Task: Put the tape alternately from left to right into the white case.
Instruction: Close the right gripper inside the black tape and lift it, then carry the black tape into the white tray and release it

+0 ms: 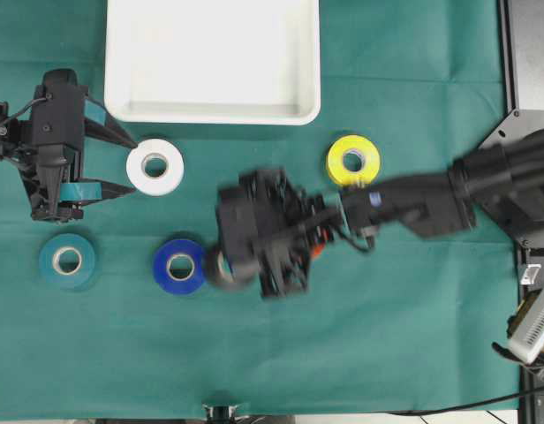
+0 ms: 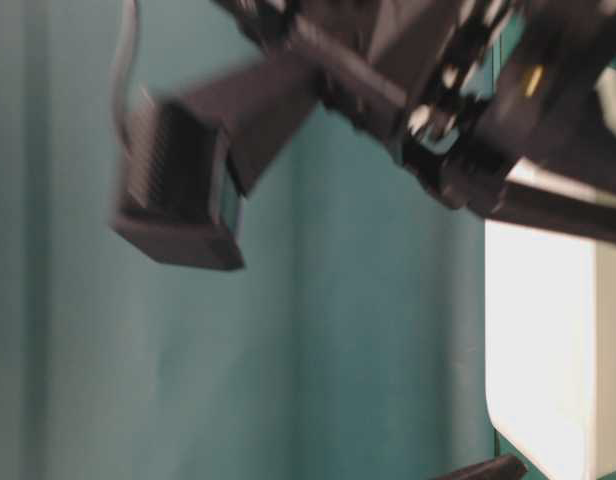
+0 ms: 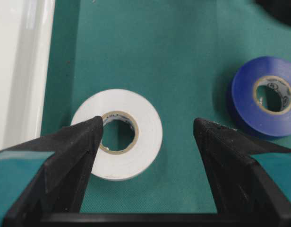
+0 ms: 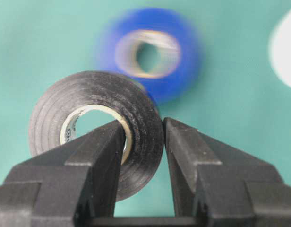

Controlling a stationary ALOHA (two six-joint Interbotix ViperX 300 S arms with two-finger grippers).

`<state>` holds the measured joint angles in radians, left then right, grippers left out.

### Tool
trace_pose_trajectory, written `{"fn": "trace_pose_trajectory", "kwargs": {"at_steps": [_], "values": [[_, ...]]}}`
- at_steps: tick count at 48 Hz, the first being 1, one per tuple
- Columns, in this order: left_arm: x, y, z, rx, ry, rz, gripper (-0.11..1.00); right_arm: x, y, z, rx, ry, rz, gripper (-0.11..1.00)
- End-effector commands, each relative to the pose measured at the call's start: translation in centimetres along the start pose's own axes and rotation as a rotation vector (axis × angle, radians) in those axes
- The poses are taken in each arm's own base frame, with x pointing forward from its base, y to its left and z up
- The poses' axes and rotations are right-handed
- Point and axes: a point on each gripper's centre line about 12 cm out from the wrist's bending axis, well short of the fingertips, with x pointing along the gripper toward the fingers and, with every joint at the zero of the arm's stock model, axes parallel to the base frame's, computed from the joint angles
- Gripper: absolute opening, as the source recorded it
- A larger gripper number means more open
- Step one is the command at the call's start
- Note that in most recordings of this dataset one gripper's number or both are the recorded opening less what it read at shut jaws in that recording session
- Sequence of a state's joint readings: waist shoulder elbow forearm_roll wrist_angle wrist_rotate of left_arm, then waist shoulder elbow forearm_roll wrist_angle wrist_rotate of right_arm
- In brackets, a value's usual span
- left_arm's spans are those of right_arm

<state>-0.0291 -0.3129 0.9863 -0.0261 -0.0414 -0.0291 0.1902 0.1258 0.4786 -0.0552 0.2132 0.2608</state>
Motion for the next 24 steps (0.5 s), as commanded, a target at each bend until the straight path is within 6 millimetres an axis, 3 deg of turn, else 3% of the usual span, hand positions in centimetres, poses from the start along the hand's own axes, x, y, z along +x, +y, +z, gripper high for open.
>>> {"fn": "trace_pose_trajectory", "kwargs": {"at_steps": [1, 24], "values": [[-0.2, -0.1, 1.0, 0.000, -0.031, -0.004, 0.80, -1.3, -2.2, 1.8, 0.024, -0.058, -0.034, 0.01], [-0.1, -0.1, 1.0, -0.001, -0.029, -0.004, 0.80, -2.6, -11.3, 3.3, 0.061, -0.100, -0.206, 0.01]]}}
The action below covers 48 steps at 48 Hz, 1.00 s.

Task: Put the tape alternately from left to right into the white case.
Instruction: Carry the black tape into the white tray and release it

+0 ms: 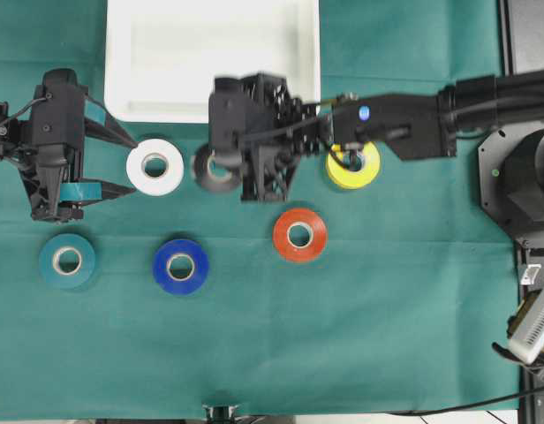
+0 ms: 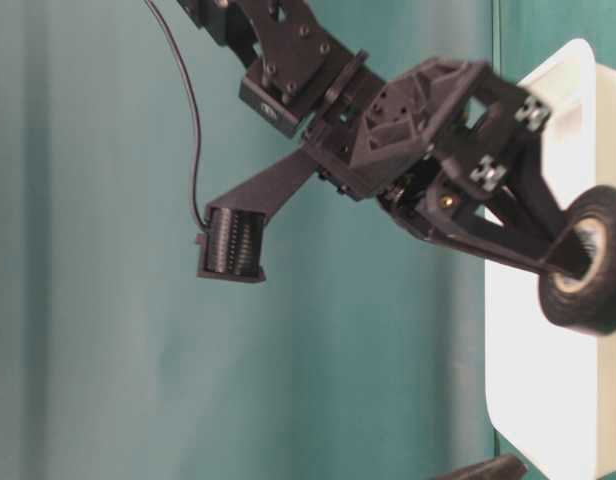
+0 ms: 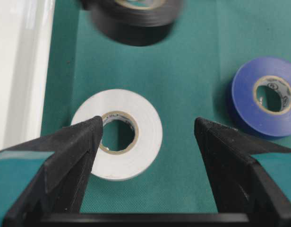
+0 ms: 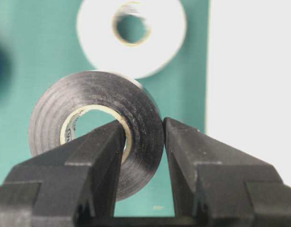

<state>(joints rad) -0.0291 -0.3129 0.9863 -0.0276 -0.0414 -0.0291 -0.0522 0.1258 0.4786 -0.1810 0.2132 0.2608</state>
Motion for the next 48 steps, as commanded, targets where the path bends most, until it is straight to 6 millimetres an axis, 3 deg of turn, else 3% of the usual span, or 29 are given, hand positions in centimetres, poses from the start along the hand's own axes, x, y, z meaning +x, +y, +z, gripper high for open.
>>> {"fn": "trace_pose_trajectory", "kwargs": {"at_steps": [1, 28, 48], "values": [[-0.2, -0.2, 1.1, 0.002, -0.032, -0.004, 0.80, -1.5, -1.4, 2.2, 0.020, -0.073, -0.020, 0.01], [-0.2, -0.2, 1.4, 0.000, -0.041, -0.005, 0.80, -1.3, -8.8, 2.8, 0.060, -0.123, -0.145, 0.01], [-0.1, -0.2, 1.4, 0.000, -0.040, -0.005, 0.80, -0.1, -11.2, 2.4, 0.060, -0.099, -0.187, 0.01]]}}
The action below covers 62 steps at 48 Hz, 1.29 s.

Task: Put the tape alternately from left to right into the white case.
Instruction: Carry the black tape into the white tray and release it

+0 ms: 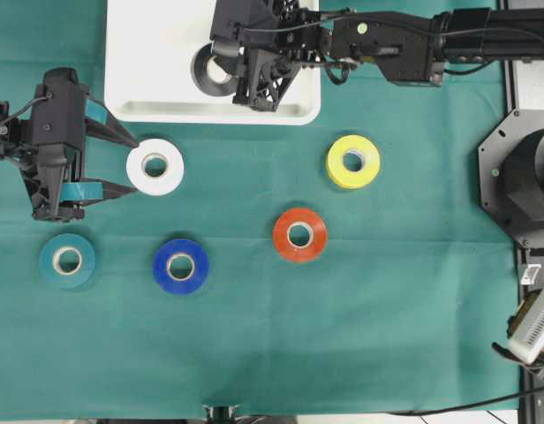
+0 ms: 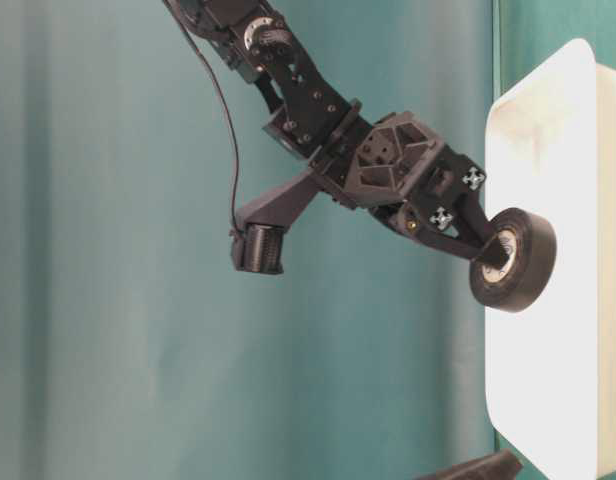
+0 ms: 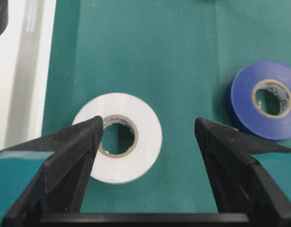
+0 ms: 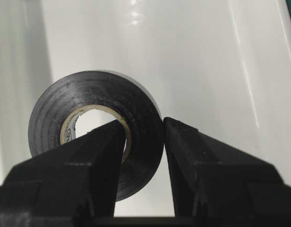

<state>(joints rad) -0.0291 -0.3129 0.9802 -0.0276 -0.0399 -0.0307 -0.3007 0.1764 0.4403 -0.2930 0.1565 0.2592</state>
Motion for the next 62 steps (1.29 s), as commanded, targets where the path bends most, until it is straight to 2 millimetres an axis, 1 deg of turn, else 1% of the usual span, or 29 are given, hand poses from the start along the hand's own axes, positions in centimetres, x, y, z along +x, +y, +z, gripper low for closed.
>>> {"fn": "trace_pose_trajectory", "kwargs": {"at_steps": [1, 18, 20, 25, 33, 34, 35, 39, 52, 62], "values": [[-0.1, -0.2, 1.2, 0.002, -0.035, -0.004, 0.80, -0.8, -0.3, 1.8, 0.000, -0.056, -0.004, 0.01], [-0.1, -0.2, 1.1, 0.002, -0.034, -0.004, 0.80, -0.8, -0.4, 1.7, 0.000, -0.052, -0.006, 0.01], [-0.1, -0.2, 1.2, 0.002, -0.035, -0.004, 0.80, -0.8, -0.3, 1.7, -0.001, -0.050, -0.004, 0.04], [-0.1, -0.2, 1.1, 0.002, -0.034, -0.004, 0.80, -0.8, -0.4, 1.7, 0.000, -0.050, -0.006, 0.25], [-0.2, -0.2, 1.1, 0.000, -0.035, -0.004, 0.80, -0.8, -0.4, 1.5, 0.000, -0.046, -0.006, 0.73], [-0.1, -0.2, 1.1, -0.001, -0.034, -0.004, 0.80, -0.7, -0.3, 1.5, 0.000, -0.044, -0.006, 0.78], [-0.2, -0.2, 1.1, 0.000, -0.035, -0.004, 0.80, -0.8, -0.4, 1.5, 0.000, -0.046, -0.006, 0.80], [-0.1, -0.2, 1.1, -0.001, -0.034, -0.004, 0.80, -0.8, -0.3, 1.4, -0.001, -0.043, -0.005, 0.77], [-0.2, -0.2, 1.1, -0.004, -0.035, -0.005, 0.80, -0.7, -0.1, 1.3, -0.003, -0.038, -0.003, 0.76], [-0.2, -0.2, 1.0, -0.004, -0.032, -0.007, 0.80, -1.4, 0.7, 1.4, -0.018, -0.050, 0.012, 0.76]]}}
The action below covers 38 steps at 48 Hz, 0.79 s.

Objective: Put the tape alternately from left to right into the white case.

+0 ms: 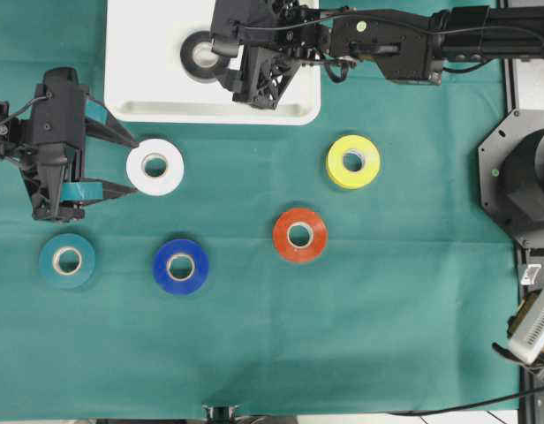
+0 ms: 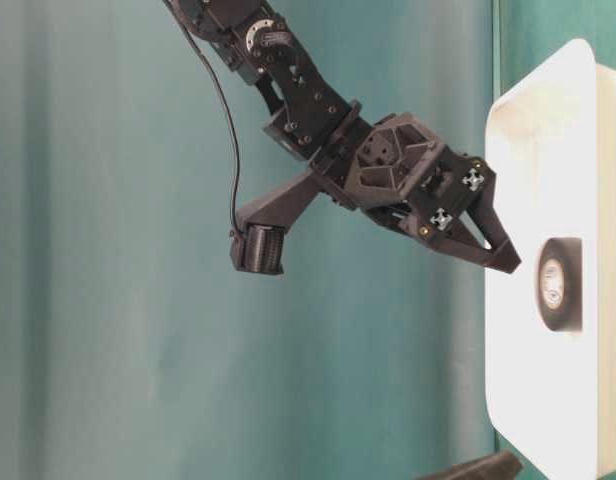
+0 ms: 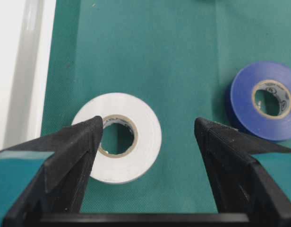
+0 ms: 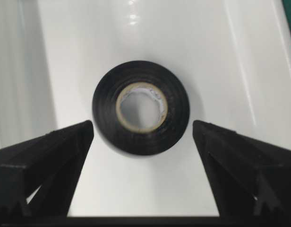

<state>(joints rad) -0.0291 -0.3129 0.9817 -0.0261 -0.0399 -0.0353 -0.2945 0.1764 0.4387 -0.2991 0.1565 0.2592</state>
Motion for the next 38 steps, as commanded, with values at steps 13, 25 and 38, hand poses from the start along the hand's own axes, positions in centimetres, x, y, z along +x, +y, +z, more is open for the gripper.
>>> {"fn": "trace_pose_trajectory", "kwargs": {"at_steps": [13, 25, 38], "values": [[0.0, -0.6, 0.8, 0.011, -0.025, -0.015, 0.80, -3.4, 2.6, 1.7, -0.042, -0.080, 0.048, 0.76], [1.0, -0.5, 0.1, 0.010, 0.013, -0.013, 0.80, -5.0, 4.6, 1.5, -0.074, -0.097, 0.086, 0.76], [1.7, -0.5, -0.4, 0.010, 0.044, -0.011, 0.80, -6.6, 6.9, 0.7, -0.114, -0.100, 0.132, 0.76]]}}
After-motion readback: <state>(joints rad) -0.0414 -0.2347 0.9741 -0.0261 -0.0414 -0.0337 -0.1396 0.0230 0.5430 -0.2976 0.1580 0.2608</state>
